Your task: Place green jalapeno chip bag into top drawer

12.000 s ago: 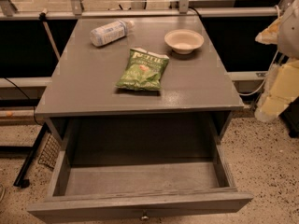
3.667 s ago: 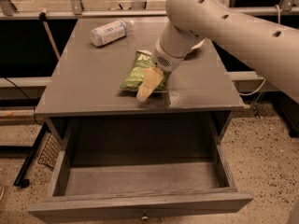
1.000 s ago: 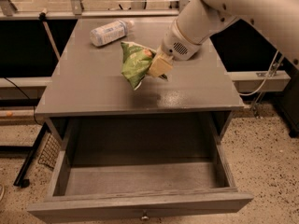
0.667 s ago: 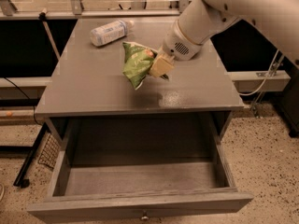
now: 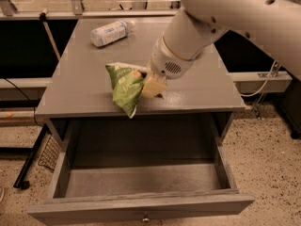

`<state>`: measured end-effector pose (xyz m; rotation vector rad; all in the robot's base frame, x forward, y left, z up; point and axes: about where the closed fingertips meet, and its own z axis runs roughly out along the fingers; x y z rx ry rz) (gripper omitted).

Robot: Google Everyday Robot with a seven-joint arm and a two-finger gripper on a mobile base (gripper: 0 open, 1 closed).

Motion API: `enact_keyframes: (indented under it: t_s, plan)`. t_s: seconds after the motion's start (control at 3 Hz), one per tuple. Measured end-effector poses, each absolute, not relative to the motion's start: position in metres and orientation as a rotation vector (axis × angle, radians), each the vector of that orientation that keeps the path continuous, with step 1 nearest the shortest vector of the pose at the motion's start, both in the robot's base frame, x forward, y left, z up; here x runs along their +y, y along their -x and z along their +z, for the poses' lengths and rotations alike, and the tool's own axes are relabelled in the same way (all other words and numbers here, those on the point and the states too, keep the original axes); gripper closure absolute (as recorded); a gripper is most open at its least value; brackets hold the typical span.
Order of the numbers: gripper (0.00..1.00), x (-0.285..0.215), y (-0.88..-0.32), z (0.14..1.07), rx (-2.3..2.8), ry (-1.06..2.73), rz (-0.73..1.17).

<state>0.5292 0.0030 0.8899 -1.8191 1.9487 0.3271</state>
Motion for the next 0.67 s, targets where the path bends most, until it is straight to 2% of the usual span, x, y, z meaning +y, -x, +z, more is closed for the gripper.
enact_keyframes:
  t_s: [0.67]
  plan:
    - [1.0,0.028,-0.465,0.866,1.879,2.055,0.33]
